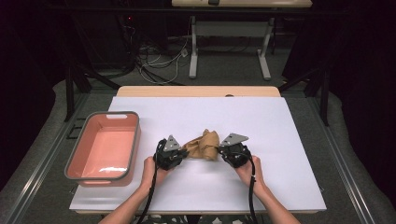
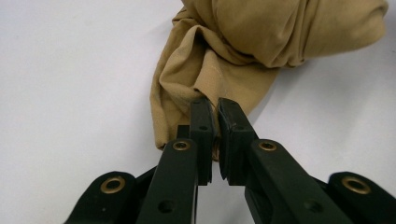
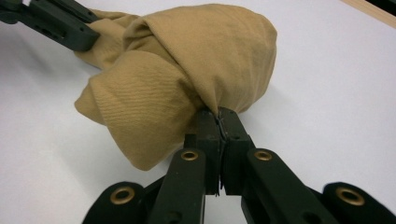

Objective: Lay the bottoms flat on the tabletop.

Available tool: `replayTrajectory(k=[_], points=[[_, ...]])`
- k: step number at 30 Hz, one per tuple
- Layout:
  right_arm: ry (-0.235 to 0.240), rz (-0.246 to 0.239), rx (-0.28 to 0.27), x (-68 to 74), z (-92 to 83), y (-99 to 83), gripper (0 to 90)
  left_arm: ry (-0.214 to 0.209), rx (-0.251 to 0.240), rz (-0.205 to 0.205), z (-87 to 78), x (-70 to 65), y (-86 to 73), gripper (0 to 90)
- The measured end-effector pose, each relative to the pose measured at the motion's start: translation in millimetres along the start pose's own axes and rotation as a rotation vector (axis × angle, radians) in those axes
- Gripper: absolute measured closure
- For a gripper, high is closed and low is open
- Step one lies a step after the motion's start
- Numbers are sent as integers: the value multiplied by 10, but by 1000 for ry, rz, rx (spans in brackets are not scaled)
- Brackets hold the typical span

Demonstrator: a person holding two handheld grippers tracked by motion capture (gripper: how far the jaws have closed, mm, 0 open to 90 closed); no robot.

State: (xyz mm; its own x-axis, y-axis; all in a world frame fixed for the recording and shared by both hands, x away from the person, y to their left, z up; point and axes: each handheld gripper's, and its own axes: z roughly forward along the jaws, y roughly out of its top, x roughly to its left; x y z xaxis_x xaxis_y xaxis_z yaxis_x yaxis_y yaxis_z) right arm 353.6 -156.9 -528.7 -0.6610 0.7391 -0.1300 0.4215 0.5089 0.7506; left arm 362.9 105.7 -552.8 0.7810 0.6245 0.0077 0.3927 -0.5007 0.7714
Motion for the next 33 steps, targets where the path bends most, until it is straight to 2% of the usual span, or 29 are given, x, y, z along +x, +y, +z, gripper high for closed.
replayTrajectory(k=[5,9,13,15,18,19,20,23,24,27,29,30,31,32,33], points=[[-16,0,20,-34,9,-17,890,-3,-1,-5,-1,-11,-8,849],[-18,27,47,-63,12,-43,888,2,-4,3,-3,-18,-8,848],[-29,20,57,-82,1,-48,848,-4,-5,4,1,-7,-10,830],[-28,7,43,-75,-20,-35,777,8,-8,9,-6,-5,6,733],[-39,2,6,-47,-70,4,619,16,5,-3,5,15,32,570],[-26,-10,-22,-18,-100,32,516,19,13,-10,18,23,36,479],[-26,-10,-22,-18,-100,32,516,19,25,-21,32,33,37,479],[-5,-34,-35,34,-109,81,434,24,42,-51,71,68,39,346],[-1,-41,-41,51,-104,93,429,22,43,-59,80,72,41,331],[22,-59,-39,104,-69,122,433,20,56,-57,120,82,49,332],[36,-76,-27,140,-46,135,485,18,69,-51,144,82,44,384],[41,-81,-37,156,-32,136,553,9,64,-59,153,80,37,422],[44,-99,-45,176,-29,138,676,-1,60,-60,158,77,32,514],[44,-99,-45,176,-29,138,676,-2,60,-59,165,69,29,514],[43,-110,-45,170,-25,129,752,3,55,-55,170,61,23,579]])
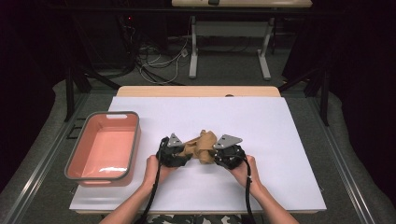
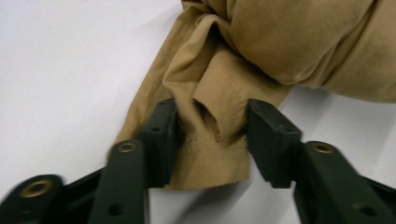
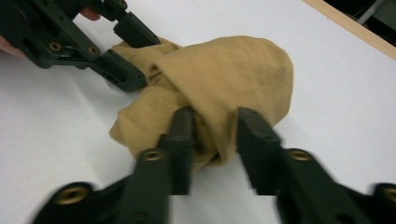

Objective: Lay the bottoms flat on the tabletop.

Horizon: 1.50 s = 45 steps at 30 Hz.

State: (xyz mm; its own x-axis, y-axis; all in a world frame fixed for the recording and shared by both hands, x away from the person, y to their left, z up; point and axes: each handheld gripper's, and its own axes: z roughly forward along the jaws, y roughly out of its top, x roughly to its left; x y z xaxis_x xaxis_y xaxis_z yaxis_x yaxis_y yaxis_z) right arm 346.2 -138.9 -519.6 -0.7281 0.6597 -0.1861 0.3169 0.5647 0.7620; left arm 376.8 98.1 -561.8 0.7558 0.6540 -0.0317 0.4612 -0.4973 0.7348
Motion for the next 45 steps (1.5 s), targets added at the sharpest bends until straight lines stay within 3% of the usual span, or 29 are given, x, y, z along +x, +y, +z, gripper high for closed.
replayTrajectory(k=[6,9,11,21,26,30,36,40,41,45], points=[[-35,17,12,-43,8,-47,879,-19,-20,9,9,3,-22,774],[-34,28,16,-73,5,-58,889,-21,-21,9,3,-10,-26,823],[-45,45,10,-82,3,-67,890,-28,-37,-5,0,-14,-34,832],[-51,106,11,-208,10,-140,885,-18,-43,39,-146,-39,-51,840],[-70,136,21,-267,32,-179,881,-12,-52,30,-216,9,-70,840],[-81,157,39,-315,59,-204,874,-11,-60,17,-242,17,-80,838],[-81,178,76,-374,98,-247,866,-21,-65,30,-254,1,-101,830],[-61,200,98,-374,80,-261,810,-20,-70,39,-282,4,-104,829],[-65,187,95,-373,59,-256,787,-23,-69,35,-290,4,-105,829],[-67,163,58,-322,-78,-202,627,-22,-77,33,-300,9,-113,827]])
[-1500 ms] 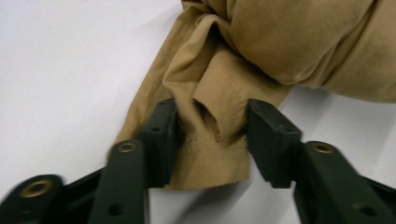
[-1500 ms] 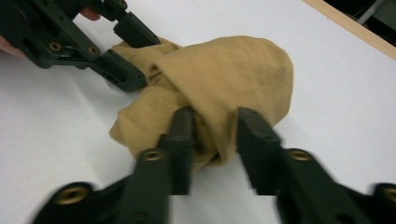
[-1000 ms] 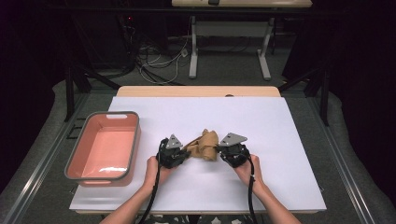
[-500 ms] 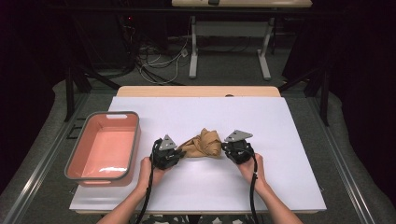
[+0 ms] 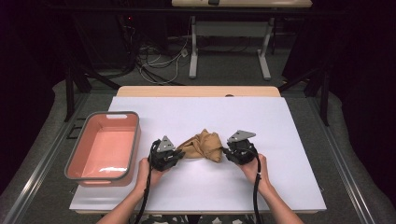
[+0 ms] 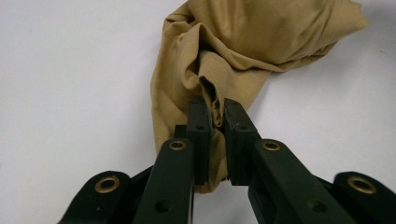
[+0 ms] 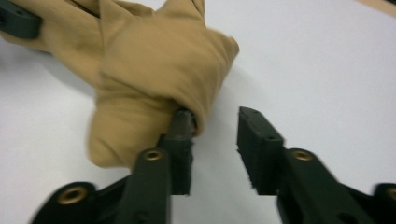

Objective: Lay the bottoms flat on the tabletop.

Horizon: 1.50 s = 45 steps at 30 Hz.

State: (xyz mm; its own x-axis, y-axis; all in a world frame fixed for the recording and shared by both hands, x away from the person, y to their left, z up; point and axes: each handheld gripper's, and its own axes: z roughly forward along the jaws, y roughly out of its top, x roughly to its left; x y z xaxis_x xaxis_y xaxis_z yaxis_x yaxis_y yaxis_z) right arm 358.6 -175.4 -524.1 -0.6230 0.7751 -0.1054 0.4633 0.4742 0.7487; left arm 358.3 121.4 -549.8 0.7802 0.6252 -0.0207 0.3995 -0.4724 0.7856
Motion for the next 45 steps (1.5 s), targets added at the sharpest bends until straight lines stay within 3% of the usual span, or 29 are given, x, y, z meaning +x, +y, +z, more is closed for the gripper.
replayTrajectory(k=[4,8,11,13,15,17,23,34,36,41,45], points=[[37,-48,-43,84,-133,30,477,2,0,10,0,-10,0,827],[55,-116,-38,218,-141,56,349,8,6,14,3,-4,-9,827],[43,-165,15,323,-48,46,356,7,8,11,3,-2,-11,828],[6,-194,33,357,23,31,400,9,10,12,4,-2,-10,829],[3,-181,32,343,49,22,448,9,13,9,9,-16,-8,830],[11,-172,9,309,39,18,566,8,9,13,14,-19,-5,830],[-16,-143,-36,207,-6,5,661,9,30,20,29,-17,-7,829],[-60,-70,-64,40,11,-25,721,1,45,19,42,-11,-4,812],[-60,-61,-67,16,15,-32,723,3,35,19,26,-12,14,761],[-59,-54,-67,-8,20,-40,724,25,1,7,-44,0,57,509],[-69,-53,-67,-16,21,-39,729,56,-20,-10,-80,38,64,441]])
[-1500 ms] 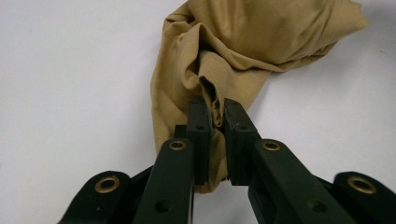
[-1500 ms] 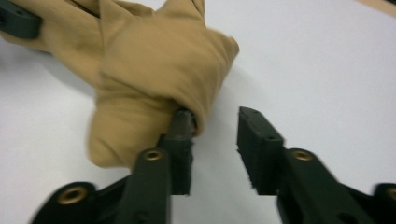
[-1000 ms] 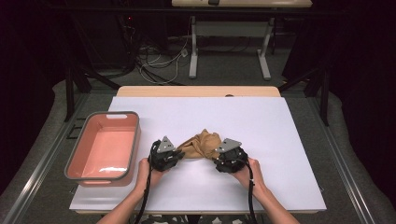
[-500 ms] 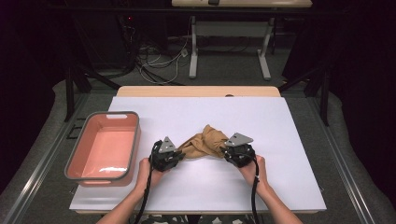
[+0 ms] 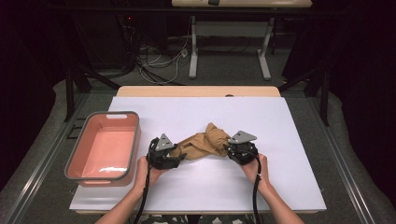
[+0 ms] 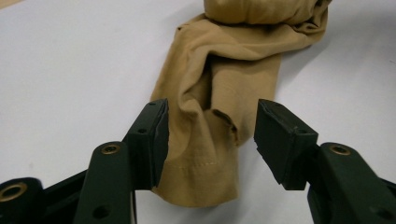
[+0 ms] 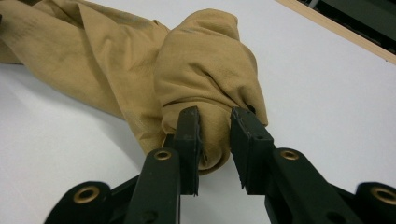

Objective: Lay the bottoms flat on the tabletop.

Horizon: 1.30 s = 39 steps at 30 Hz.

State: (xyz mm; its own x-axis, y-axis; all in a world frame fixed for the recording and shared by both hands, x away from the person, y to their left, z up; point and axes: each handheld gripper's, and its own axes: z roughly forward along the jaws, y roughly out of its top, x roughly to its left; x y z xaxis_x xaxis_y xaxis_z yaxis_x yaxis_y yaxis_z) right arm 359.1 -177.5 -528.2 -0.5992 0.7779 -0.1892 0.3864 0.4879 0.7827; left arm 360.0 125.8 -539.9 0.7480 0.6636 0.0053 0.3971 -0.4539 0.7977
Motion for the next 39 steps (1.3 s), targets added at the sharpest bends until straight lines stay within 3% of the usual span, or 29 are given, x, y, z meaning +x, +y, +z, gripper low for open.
replayTrajectory(k=[3,10,18,26,29,32,36,39], points=[[-8,1,1,-14,1,0,736,30,-25,-24,-16,29,1,430],[-19,18,-7,-56,12,-6,740,90,-5,-49,9,93,-20,451],[-36,30,-1,-107,19,-18,748,62,78,-66,146,158,-79,592],[-62,67,16,-179,32,-47,746,24,88,-57,190,156,-104,814],[-70,78,19,-194,31,-56,735,24,85,-54,189,142,-102,842],[-62,86,24,-180,14,-52,683,23,83,-56,173,149,-105,848],[-26,85,36,-113,12,-29,535,23,78,-57,160,145,-109,847],[-19,52,58,-42,44,-9,451,30,78,-47,152,136,-108,845]])
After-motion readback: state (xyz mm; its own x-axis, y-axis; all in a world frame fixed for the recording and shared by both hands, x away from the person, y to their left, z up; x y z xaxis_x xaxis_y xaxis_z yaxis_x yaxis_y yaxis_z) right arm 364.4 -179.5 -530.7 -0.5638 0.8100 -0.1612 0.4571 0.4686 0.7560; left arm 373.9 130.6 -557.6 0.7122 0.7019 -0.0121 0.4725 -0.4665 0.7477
